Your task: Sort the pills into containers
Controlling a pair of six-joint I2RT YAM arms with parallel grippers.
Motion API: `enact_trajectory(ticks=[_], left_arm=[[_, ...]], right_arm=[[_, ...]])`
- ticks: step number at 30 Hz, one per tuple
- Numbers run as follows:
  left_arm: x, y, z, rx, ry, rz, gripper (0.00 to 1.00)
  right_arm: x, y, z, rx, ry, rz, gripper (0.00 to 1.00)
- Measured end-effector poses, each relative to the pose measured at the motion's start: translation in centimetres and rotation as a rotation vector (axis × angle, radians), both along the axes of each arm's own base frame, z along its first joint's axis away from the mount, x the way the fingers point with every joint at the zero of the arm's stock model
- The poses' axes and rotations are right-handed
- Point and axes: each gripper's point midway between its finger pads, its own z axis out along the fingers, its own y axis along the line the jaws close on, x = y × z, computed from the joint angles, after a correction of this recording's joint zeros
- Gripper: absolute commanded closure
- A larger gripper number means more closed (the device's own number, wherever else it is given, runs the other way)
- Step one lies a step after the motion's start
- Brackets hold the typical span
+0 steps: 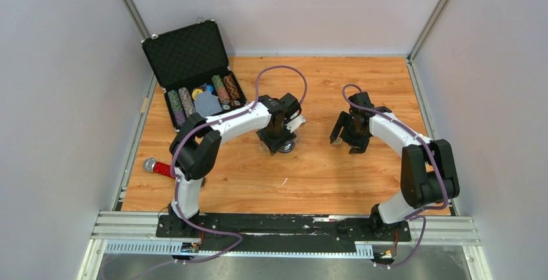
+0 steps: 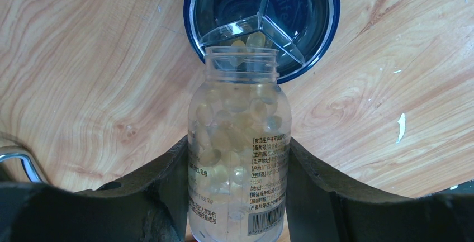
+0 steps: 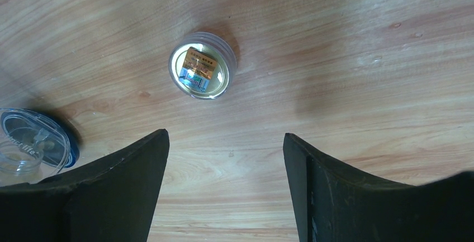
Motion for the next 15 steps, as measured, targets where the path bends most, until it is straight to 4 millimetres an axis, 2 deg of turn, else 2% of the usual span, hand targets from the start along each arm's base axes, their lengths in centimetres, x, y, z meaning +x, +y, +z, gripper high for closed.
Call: enact_trajectory(ticks=[9,15], left_arm=[[-0.30,0.17,-0.26,-0.021,-0.012,0.001,1.00],[-0.72,0.47,0.43,-0.052,-0.034,0.003,1.00]], right_arm=[[0.00,0.04,0.02,0.006,0.001,0.000,0.24],[0.02,0.04,0.04,0.009,0.001,-0.001,0.24]])
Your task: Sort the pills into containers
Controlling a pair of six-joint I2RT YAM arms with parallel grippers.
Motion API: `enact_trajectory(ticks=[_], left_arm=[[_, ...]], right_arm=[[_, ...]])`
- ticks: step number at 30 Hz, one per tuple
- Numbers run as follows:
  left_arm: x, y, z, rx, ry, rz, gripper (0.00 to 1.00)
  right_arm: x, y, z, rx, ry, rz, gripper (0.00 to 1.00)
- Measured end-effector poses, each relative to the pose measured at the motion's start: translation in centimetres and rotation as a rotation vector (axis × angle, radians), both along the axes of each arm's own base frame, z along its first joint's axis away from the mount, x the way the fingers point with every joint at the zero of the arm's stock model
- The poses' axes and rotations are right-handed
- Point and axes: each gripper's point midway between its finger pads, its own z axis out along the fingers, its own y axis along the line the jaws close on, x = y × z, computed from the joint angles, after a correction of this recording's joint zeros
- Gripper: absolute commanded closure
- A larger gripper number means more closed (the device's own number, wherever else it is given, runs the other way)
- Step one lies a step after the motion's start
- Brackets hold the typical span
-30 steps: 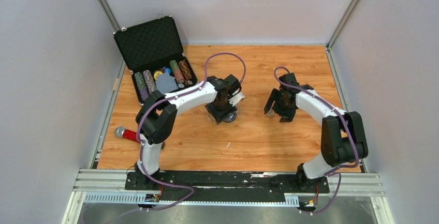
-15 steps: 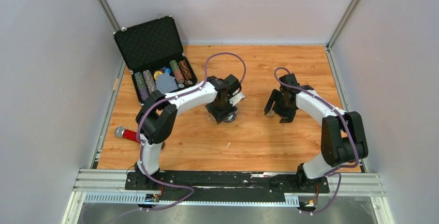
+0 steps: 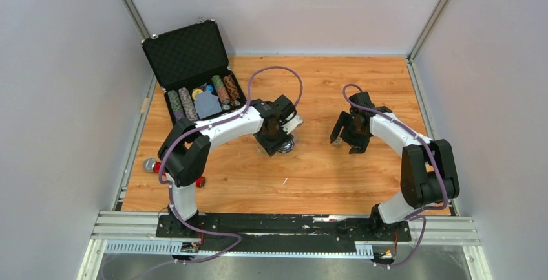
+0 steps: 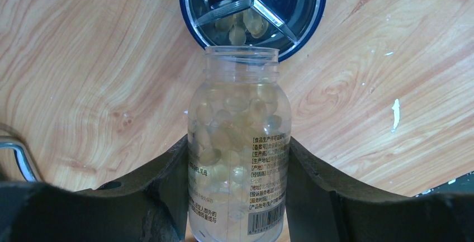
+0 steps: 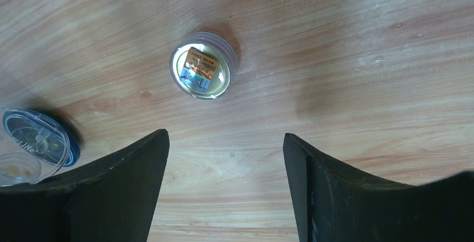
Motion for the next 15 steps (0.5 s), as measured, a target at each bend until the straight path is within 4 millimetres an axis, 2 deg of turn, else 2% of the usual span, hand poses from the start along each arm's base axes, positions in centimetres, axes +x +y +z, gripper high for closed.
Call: enact_trajectory(ticks=[15], left_arm=[[-0.2,0.3,1.4,-0.074,-0.072,0.008,1.00]], right_arm=[[0.0,0.2,0.1,0.025,0.004,0.005,0.23]])
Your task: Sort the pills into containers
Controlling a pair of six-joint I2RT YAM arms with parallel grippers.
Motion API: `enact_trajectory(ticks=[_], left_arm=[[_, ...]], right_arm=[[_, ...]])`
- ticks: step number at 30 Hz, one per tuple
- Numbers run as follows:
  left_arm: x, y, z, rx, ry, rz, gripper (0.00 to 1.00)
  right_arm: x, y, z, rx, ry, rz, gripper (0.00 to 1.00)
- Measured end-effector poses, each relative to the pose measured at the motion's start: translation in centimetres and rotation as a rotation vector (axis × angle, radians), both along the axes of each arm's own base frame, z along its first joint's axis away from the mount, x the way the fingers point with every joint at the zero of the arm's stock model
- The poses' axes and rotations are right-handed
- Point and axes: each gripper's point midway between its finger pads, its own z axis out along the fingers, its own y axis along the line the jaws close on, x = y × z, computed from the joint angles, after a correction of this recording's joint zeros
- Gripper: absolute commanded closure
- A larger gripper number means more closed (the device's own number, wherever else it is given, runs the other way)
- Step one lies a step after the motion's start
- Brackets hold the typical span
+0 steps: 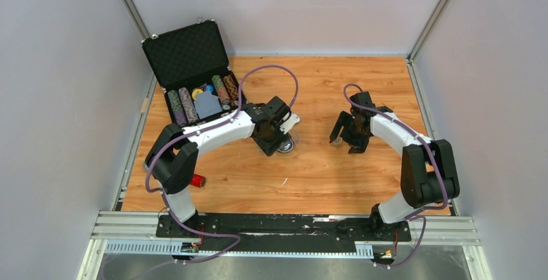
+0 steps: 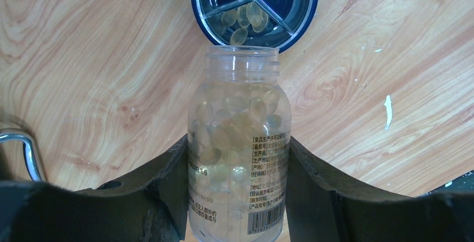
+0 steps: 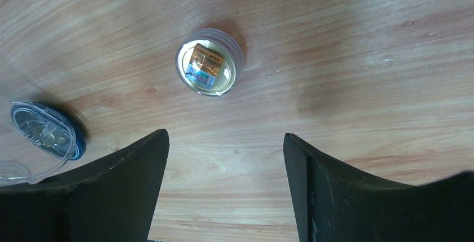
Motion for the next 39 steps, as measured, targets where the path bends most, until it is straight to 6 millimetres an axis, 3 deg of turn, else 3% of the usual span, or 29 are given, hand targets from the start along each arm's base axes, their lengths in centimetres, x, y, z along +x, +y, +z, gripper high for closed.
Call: enact_trajectory(ticks=[6,13,26,30,39], left_arm=[[0.4,-0.2,1.6,-0.066,-0.071,0.005,1.00],[1.3,-1.0,4.8,-0.196,-0.200,0.008,1.00],[3.4,-3.0,11.1,-0.431,-0.449,-0.008,1.00],[4.2,-3.8,13.8,-0.548,-0.522,-0.020,1.00],[5.0,-4.1,23.4,-0.887,-0.768,-0.025,1.00]], right_arm=[[0.1,0.3,0.3,0.018,-0.004,0.013,0.22],[1.1,0.6,0.5,0.017,-0.006,0.026,0.22],[2.6,0.7,-0.8,-0.058,0.047,0.045,0.31],[3.1,0.8,-1.4,-0.077,0.074,0.046,0.33],[3.0,0.3,-2.3,-0.135,0.115,0.048,0.40]])
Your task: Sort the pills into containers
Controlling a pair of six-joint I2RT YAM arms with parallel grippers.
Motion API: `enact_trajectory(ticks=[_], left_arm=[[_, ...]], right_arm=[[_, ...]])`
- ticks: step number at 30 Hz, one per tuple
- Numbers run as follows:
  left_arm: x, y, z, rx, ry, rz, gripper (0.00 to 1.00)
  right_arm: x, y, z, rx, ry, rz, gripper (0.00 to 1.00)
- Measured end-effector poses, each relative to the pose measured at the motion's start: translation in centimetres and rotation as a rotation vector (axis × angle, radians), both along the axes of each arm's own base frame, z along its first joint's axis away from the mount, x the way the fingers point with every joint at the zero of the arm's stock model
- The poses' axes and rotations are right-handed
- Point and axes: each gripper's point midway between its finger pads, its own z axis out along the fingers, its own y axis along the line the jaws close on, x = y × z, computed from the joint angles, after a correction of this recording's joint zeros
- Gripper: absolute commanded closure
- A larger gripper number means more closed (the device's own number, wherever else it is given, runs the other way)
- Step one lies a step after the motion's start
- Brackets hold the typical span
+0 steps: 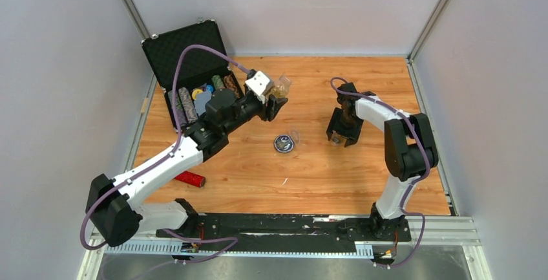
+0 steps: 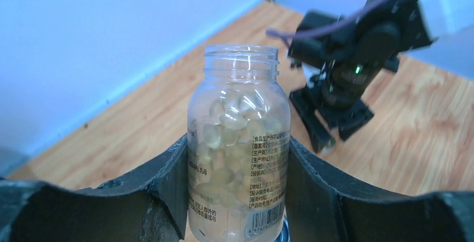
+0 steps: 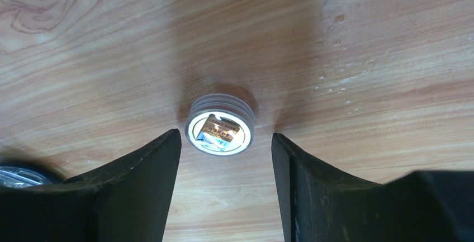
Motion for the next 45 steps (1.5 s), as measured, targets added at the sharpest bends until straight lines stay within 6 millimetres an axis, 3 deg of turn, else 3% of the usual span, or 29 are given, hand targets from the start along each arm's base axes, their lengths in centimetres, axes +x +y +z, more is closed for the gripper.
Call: enact_trajectory(ticks=[5,13,18,24,27,36,40,45], left_arm=[[-0.2,0.3,4.3,-0.145,-0.105,0.007,1.00],[-1.0,1.0,8.9,-0.347,-0.191,-0.006,1.00],[-1.7,0.7,9.9,-0.394,-0.200,-0.047,1.00],[-2.4,-0.2,8.4,-0.368,-0.162,-0.117,1.00],[-2.7,-0.5,7.8,-0.350,-0.141,-0.164,1.00],[-3.3,-1.3,4.3,-0.266,-0.009,-0.397,1.00],[-4.5,-2.1,3.0,-0.225,0.046,-0.491,1.00],[-5.3,-2.2,2.2,-0.162,0.064,-0.547,1.00]], right_arm=[[0.0,-0.2,-0.4,-0.024,0.011,0.002,0.44],[-0.1,-0.3,-0.5,-0.037,0.016,0.003,0.62],[0.0,-0.2,-0.5,-0.035,0.012,0.003,0.66],[-0.1,0.8,1.0,0.031,-0.017,0.043,0.66],[0.0,2.1,4.3,0.115,-0.091,0.087,0.66],[1.0,6.5,20.0,0.395,-0.471,0.305,0.66],[-0.4,8.2,25.4,0.512,-0.588,0.435,0.63],[-4.2,10.1,29.8,0.670,-0.680,0.632,0.61]])
